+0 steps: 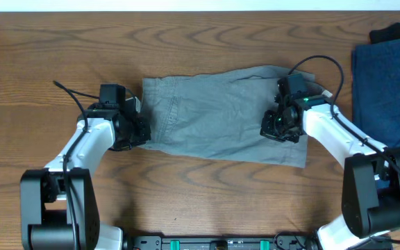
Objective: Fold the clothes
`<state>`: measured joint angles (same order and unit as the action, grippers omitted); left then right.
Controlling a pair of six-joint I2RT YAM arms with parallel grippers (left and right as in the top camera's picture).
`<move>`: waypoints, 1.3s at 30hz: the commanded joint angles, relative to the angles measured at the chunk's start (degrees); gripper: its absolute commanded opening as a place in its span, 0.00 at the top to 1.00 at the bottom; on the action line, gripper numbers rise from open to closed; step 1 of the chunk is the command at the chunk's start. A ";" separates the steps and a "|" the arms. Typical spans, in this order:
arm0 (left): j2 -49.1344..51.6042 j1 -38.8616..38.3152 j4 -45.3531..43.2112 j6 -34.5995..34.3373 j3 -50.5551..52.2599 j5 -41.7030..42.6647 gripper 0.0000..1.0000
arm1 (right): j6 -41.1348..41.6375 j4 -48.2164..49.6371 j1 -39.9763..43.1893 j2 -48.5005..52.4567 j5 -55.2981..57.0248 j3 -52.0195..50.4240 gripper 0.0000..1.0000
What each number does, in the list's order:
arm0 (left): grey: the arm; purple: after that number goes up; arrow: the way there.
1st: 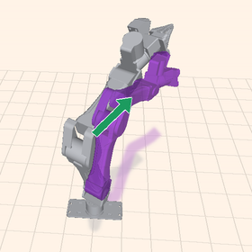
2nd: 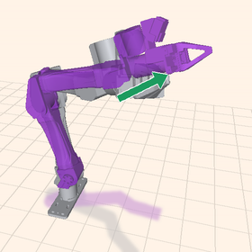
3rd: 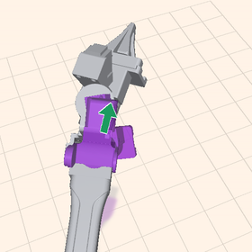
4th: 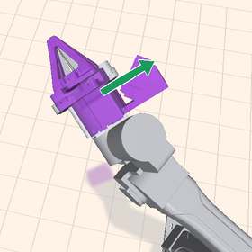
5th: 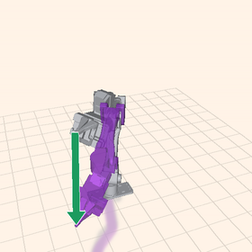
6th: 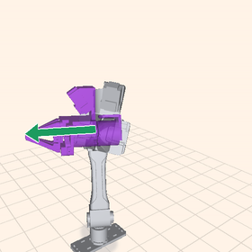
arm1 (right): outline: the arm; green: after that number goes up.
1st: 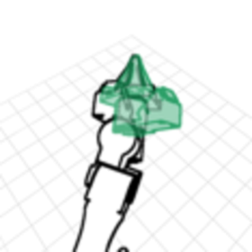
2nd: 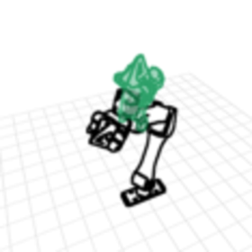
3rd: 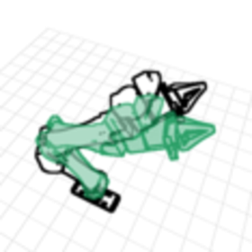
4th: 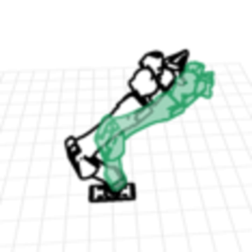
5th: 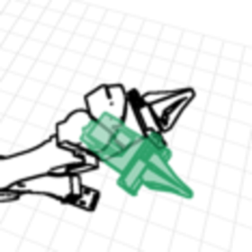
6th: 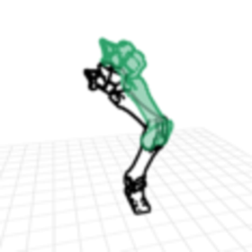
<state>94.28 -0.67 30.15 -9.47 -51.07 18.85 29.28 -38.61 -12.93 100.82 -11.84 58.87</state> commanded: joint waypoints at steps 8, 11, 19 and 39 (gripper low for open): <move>6.16 -0.02 1.73 -9.44 -0.37 -4.13 0.94 | 2.32 -1.07 -0.57 7.96 0.90 0.13 0.99; 6.64 -0.02 3.52 -11.26 -0.37 -5.03 0.94 | 2.43 -1.38 -0.42 8.76 1.16 0.13 0.99; 6.62 -0.09 11.52 -13.38 -0.37 -3.98 0.94 | 2.36 -0.39 0.20 8.70 6.23 0.33 0.99; -13.25 -0.07 19.89 -13.35 -0.37 -0.50 0.94 | 0.24 -8.07 5.03 4.35 6.49 7.10 0.99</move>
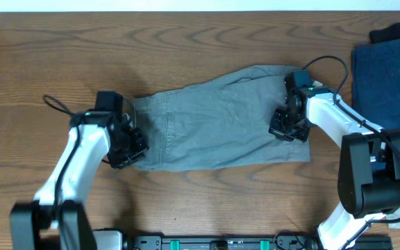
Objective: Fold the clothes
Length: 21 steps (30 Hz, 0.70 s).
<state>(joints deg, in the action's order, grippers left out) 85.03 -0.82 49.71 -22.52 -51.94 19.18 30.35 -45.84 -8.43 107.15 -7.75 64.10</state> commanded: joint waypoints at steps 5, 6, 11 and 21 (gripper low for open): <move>-9.16 0.09 -0.90 -0.31 0.44 -5.22 0.94 | 0.35 -4.24 0.55 -9.22 4.79 2.64 0.99; -9.66 0.11 -1.40 -0.31 0.44 -6.03 0.94 | 0.98 -5.07 0.55 -10.64 6.32 2.64 0.99; -10.12 0.74 -5.99 -0.28 0.44 -10.38 0.55 | 1.09 -9.64 0.55 -16.59 13.86 2.64 0.70; -9.90 3.85 -8.50 -0.31 0.46 -11.17 0.88 | -0.39 -8.57 -0.04 -15.08 9.03 0.52 0.99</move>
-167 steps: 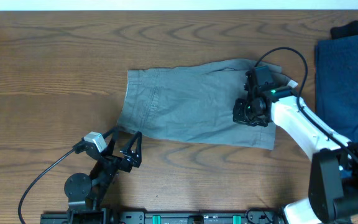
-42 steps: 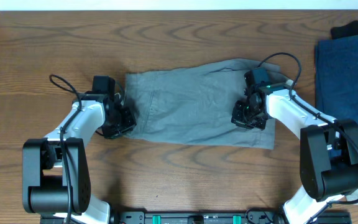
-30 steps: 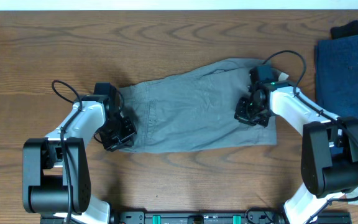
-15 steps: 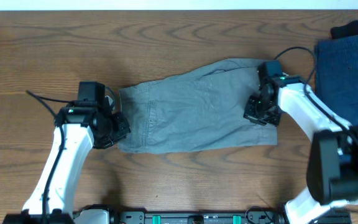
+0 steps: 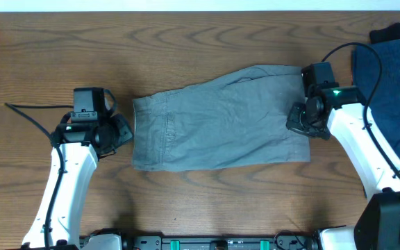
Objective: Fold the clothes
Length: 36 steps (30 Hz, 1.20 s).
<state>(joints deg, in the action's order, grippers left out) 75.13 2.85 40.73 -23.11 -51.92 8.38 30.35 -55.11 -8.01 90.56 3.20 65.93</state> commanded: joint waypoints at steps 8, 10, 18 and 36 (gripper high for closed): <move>4.33 -2.82 1.64 0.55 1.46 11.74 0.94 | 0.52 5.09 -2.82 4.31 -5.09 -6.71 0.99; 6.38 -3.98 1.33 0.55 1.49 11.72 0.94 | 0.46 5.75 -2.78 4.70 -5.03 -7.89 0.99; 15.17 -4.44 -2.58 0.55 1.49 11.69 0.94 | 0.07 9.07 -2.56 7.04 -4.72 -11.67 0.99; 22.49 -4.44 -3.65 1.57 1.46 8.70 0.94 | 2.03 9.77 0.92 7.72 -2.99 -15.56 0.99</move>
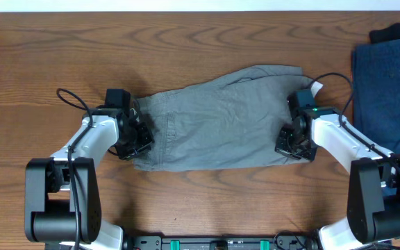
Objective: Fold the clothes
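Note:
A pair of grey shorts (221,118) lies flat across the middle of the wooden table (200,35), its waistband to the left and its leg ends to the right. My left gripper (140,143) is down at the lower left corner of the shorts, at the waistband edge. At the lower right corner, on the leg hem, sits my right gripper (290,147). From the overhead view the wrists hide the fingertips of both, so their jaws and any grip on the cloth cannot be made out.
A blue garment (387,90) lies at the right edge of the table, with a dark one (394,33) behind it at the far right corner. The arm bases stand at the near edge.
Both grippers were off the shorts, the left one out to the left and the right one beside the upper right edge. Now each is at a lower corner of the shorts. The shorts have not moved.
First both grippers were at the two ends of the shorts, which lay further back. Then the shorts lay nearer and more slanted, the grippers still at their ends. After that both grippers stood clear of the cloth, and now they are at its lower corners.

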`<state>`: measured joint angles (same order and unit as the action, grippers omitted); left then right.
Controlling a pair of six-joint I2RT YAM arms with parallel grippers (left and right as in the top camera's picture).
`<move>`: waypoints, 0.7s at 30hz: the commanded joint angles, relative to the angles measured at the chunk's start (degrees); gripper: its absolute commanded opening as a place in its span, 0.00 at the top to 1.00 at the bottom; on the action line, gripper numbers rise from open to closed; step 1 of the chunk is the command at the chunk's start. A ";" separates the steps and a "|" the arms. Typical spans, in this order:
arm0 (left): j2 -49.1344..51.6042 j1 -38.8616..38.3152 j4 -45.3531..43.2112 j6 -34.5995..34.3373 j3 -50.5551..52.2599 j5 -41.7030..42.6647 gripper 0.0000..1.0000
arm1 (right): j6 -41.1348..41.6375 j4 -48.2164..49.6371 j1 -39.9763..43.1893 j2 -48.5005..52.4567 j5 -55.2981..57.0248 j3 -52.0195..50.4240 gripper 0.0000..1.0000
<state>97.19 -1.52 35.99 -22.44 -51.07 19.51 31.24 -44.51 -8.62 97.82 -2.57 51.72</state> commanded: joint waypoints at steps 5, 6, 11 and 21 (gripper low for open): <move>-5.55 -0.07 2.69 0.96 0.59 -2.47 0.94 | 1.05 -4.00 1.97 -2.56 3.28 0.04 0.99; -7.26 -0.07 2.91 0.98 0.59 -2.47 0.94 | 1.05 -4.66 1.97 -3.48 3.72 0.46 0.99; -16.28 -0.07 2.97 1.36 0.59 -2.67 0.88 | -2.23 -6.08 1.97 -8.66 4.26 3.21 0.83; -20.11 5.14 0.52 2.75 0.59 -6.64 0.02 | -3.23 -4.70 2.08 -13.55 5.03 3.78 0.01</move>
<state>76.51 0.75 36.91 -20.93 -50.81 15.84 28.84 -49.47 -6.94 84.71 1.17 54.70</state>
